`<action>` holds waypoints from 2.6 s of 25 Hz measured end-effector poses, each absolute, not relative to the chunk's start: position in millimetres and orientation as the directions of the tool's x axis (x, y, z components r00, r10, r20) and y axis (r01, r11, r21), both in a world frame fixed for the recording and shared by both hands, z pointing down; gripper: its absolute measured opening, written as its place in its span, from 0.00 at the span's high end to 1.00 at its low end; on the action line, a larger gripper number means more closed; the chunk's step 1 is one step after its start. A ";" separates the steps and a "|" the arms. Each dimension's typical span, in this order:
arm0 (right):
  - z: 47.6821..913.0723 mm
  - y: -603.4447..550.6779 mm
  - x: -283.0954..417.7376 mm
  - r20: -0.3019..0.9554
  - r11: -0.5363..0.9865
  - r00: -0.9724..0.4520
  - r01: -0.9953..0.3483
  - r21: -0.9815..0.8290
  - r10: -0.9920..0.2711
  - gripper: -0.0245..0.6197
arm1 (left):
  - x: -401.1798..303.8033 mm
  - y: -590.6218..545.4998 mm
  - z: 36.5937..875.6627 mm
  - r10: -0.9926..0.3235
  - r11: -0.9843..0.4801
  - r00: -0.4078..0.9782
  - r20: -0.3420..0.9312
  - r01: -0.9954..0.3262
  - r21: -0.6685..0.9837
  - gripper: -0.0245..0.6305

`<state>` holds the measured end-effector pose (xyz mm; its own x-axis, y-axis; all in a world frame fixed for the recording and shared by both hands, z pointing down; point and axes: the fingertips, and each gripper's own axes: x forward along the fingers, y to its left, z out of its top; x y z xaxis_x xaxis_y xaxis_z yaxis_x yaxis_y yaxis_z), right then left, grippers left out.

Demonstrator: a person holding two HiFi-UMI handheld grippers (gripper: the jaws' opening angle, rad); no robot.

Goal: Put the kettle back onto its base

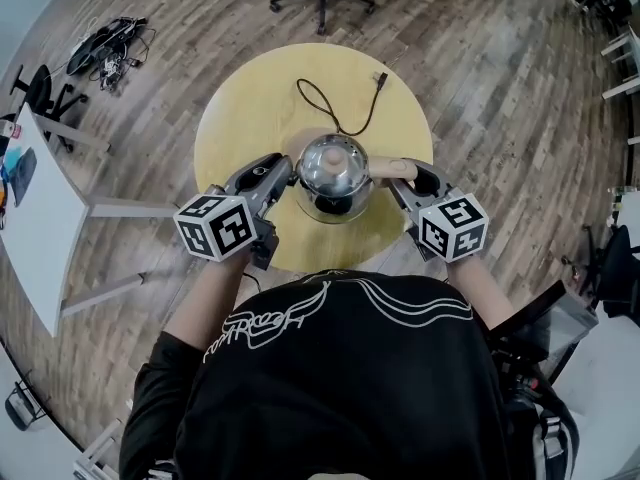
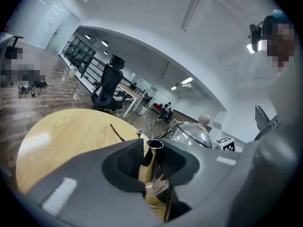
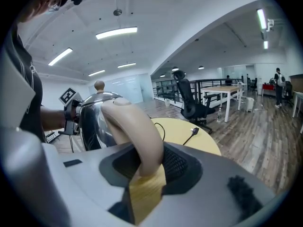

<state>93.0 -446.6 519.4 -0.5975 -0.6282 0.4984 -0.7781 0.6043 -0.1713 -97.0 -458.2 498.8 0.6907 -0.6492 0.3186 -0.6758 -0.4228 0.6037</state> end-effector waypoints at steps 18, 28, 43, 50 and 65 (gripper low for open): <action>565.2 -510.4 63.3 0.565 0.627 -0.566 -0.771 -0.106 -0.601 0.76 | -118.6 -513.5 532.6 -0.639 -0.512 0.689 0.342 -0.712 0.480 0.85; 576.0 -511.0 59.8 0.574 0.624 -0.565 -0.773 -0.117 -0.592 0.76 | -123.0 -510.4 543.5 -0.642 -0.484 0.682 0.351 -0.715 0.504 0.84; 585.4 -513.5 71.2 0.562 0.515 -0.496 -0.846 -0.139 -0.662 0.68 | -133.5 -508.7 549.1 -0.711 -0.405 0.642 0.289 -0.708 0.578 0.69; 580.9 -479.8 91.4 0.575 0.494 -0.483 -0.856 -0.153 -0.660 0.67 | -141.5 -474.7 549.8 -0.712 -0.391 0.648 0.270 -0.686 0.614 0.68; 473.4 -268.5 88.6 0.289 0.643 -0.803 -0.592 -0.486 -0.521 0.75 | -22.8 -257.9 482.8 -0.536 -0.603 0.810 0.237 -0.564 0.565 0.95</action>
<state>88.6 -268.5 473.4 -0.8032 -0.5207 0.2893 -0.5919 0.6432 -0.4858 -22.8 -257.9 482.8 0.8104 -0.5356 0.2374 -0.5637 -0.6027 0.5647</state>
